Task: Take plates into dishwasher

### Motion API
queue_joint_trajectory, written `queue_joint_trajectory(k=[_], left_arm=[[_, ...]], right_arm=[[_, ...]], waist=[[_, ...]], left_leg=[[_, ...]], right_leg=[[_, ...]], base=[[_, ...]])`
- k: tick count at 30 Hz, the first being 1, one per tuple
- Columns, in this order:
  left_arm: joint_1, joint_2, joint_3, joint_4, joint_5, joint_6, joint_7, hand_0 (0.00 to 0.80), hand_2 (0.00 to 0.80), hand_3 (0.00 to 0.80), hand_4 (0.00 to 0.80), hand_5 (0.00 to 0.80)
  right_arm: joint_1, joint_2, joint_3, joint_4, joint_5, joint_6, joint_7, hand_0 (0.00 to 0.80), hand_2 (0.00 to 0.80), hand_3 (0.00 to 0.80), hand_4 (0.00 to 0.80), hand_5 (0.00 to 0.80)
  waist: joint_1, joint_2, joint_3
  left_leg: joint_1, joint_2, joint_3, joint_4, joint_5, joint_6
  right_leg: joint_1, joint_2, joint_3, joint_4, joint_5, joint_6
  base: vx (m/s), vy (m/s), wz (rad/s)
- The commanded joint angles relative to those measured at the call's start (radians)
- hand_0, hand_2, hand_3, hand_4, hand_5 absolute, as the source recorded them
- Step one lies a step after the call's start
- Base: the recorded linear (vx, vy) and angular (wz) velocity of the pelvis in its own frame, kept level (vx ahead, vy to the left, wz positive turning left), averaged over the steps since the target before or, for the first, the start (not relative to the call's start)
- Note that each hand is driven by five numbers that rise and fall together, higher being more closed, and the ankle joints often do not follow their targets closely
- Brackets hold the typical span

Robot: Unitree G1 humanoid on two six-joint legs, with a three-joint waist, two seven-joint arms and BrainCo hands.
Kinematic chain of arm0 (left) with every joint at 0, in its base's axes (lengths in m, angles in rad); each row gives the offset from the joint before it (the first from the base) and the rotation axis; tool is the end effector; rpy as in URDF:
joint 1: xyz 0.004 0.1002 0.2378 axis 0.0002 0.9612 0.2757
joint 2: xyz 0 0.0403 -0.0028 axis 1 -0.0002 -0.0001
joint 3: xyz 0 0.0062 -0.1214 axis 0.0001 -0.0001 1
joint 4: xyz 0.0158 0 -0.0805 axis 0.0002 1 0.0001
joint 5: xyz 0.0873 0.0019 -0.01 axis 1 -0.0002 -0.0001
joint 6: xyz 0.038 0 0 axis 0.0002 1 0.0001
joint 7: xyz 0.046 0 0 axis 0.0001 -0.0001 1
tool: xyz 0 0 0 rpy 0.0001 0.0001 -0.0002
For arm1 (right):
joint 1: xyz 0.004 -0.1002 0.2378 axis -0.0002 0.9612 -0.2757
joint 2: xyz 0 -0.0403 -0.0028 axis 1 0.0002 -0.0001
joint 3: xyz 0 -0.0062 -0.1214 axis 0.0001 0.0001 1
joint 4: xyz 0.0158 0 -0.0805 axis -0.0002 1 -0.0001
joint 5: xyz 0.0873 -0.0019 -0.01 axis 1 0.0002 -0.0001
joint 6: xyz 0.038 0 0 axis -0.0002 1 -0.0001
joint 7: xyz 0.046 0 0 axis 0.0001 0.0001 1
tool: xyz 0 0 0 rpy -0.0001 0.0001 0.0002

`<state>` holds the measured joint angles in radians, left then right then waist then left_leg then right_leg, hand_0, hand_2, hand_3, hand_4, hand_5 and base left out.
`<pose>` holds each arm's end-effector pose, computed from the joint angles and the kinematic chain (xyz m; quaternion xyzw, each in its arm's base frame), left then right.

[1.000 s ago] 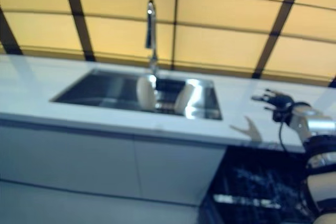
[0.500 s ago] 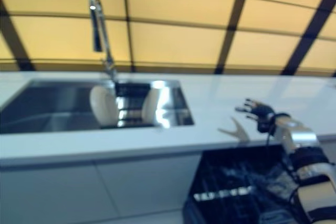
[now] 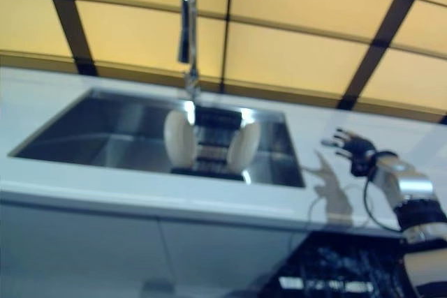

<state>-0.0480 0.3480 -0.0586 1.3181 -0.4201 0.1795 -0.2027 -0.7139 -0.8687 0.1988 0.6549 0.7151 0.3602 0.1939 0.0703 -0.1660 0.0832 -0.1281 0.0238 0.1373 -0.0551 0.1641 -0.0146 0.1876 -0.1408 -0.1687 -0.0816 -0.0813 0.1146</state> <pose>0.0638 0.2687 -0.1110 -0.0929 0.6216 0.1234 0.7680 0.2983 -0.3238 0.1573 -0.0404 0.1316 -0.0116 0.9904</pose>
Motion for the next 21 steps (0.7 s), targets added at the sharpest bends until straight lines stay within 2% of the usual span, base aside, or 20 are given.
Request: queue_joint_trajectory(k=[1, 4, 5, 6, 8, 10, 11, 13, 16, 18, 21], left_arm=[[-0.042, 0.001, -0.036, 0.006, -0.019, -0.014, -0.002, 0.0, 0.0, 0.0, 0.0, 0.0], [-0.043, 0.01, -0.048, 0.004, 0.022, -0.009, -0.007, 0.0, 0.0, 0.0, 0.0, 0.0], [-0.043, 0.017, -0.055, 0.002, 0.035, -0.008, -0.011, 0.0, 0.0, 0.0, 0.0, 0.0], [-0.041, 0.022, -0.061, 0.001, 0.039, -0.007, -0.02, 0.0, 0.0, 0.0, 0.0, 0.0], [-0.029, 0.031, -0.072, -0.002, 0.052, 0.001, -0.038, 0.0, 0.0, 0.0, 0.0, 0.0], [-0.021, 0.035, -0.077, 0.0, 0.032, -0.004, -0.03, 0.0, 0.0, 0.0, 0.0, 0.0], [-0.016, 0.034, -0.071, -0.001, 0.025, -0.004, -0.028, 0.0, 0.0, 0.0, 0.0, 0.0], [-0.01, 0.031, -0.066, -0.019, -0.001, -0.009, -0.014, 0.0, 0.0, 0.0, 0.0, 0.0], [-0.017, 0.027, -0.069, -0.035, -0.024, -0.001, -0.001, 0.0, 0.0, 0.0, 0.0, 0.0], [-0.026, 0.015, -0.062, -0.04, -0.048, 0.005, -0.006, 0.0, 0.0, 0.0, 0.0, 0.0], [-0.013, -0.004, -0.088, -0.03, 0.0, -0.018, -0.042, 0.0, 0.0, 0.0, 0.0, 0.0]], right_arm=[[-0.043, -0.019, -0.004, -0.056, 0.025, -0.059, -0.03, 0.0, 0.0, 0.0, 0.0, 0.0], [-0.021, -0.002, -0.012, -0.08, 0.023, -0.05, -0.05, 0.0, 0.0, 0.0, 0.0, 0.0], [-0.016, 0.004, -0.014, -0.09, 0.018, -0.042, -0.06, 0.0, 0.0, 0.0, 0.0, 0.0], [-0.014, 0.009, -0.01, -0.095, 0.021, -0.044, -0.071, 0.0, 0.0, 0.0, 0.0, 0.0], [-0.021, 0.022, 0.0, -0.099, 0.026, -0.046, -0.085, 0.0, 0.0, 0.0, 0.0, 0.0], [-0.027, 0.036, 0.006, -0.101, 0.013, -0.039, -0.097, 0.0, 0.0, 0.0, 0.0, 0.0], [-0.029, 0.034, 0.006, -0.103, 0.004, -0.031, -0.099, 0.0, 0.0, 0.0, 0.0, 0.0], [-0.047, 0.029, 0.006, -0.091, 0.002, -0.04, -0.089, 0.0, 0.0, 0.0, 0.0, 0.0], [-0.062, 0.02, 0.006, -0.089, 0.015, -0.035, -0.098, 0.0, 0.0, 0.0, 0.0, 0.0], [-0.075, 0.014, 0.006, -0.077, 0.025, -0.029, -0.093, 0.0, 0.0, 0.0, 0.0, 0.0], [-0.081, 0.018, 0.001, -0.053, 0.065, -0.037, -0.118, 0.0, 0.0, 0.0, 0.0, 0.0]], waist=[[0.03, 0.007, -0.009], [0.027, 0.011, -0.009], [0.025, 0.013, -0.008], [0.019, 0.019, -0.006], [0.011, 0.037, -0.002], [-0.011, 0.057, 0.002], [-0.022, 0.063, 0.003], [-0.037, 0.069, 0.017], [-0.045, 0.069, 0.02], [-0.041, 0.062, 0.012], [-0.041, 0.058, 0.004]], left_leg=[[0.002, 0.111, -0.032, 0.16, -0.13, -0.087], [0.013, 0.078, -0.042, 0.159, -0.148, -0.064], [0.025, 0.065, -0.041, 0.151, -0.151, -0.057], [0.033, 0.058, -0.036, 0.149, -0.155, -0.048], [0.066, 0.042, -0.032, 0.122, -0.153, -0.032], [0.112, 0.023, -0.039, 0.068, -0.143, -0.017], [0.145, 0.009, -0.049, 0.032, -0.138, -0.017], [0.19, -0.013, -0.063, -0.015, -0.143, -0.011], [0.182, -0.03, -0.085, -0.022, -0.145, 0.002], [0.182, -0.032, -0.083, -0.032, -0.146, -0.002], [0.19, -0.026, -0.075, -0.032, -0.157, -0.003]], right_leg=[[-0.012, -0.141, 0.037, -0.002, 0.179, 0.13], [-0.023, -0.164, 0.044, 0.018, 0.206, 0.121], [-0.05, -0.184, 0.05, 0.066, 0.239, 0.115], [-0.078, -0.183, 0.065, 0.115, 0.251, 0.107], [-0.13, -0.151, 0.063, 0.197, 0.258, 0.084], [-0.194, -0.076, 0.072, 0.218, 0.246, 0.061], [-0.225, -0.041, 0.051, 0.188, 0.241, 0.054], [-0.293, -0.005, 0.005, 0.146, 0.257, 0.054], [-0.295, 0.015, 0.04, 0.125, 0.248, 0.053], [-0.268, 0.014, 0.012, 0.074, 0.255, 0.062], [-0.251, 0.015, 0.016, 0.048, 0.259, 0.066]], base=[[0.124, 0.136, -0.01], [0.127, 0.136, 0.01], [0.115, 0.133, -0.02], [0.124, 0.152, -0.04], [0.12, 0.166, 0.01], [0.175, 0.143, -0.11], [0.188, 0.065, -0.16], [0.142, -0.003, -0.31], [0.061, -0.052, -0.1], [0.074, -0.11, 0.56], [0.096, -0.063, 0.21]])
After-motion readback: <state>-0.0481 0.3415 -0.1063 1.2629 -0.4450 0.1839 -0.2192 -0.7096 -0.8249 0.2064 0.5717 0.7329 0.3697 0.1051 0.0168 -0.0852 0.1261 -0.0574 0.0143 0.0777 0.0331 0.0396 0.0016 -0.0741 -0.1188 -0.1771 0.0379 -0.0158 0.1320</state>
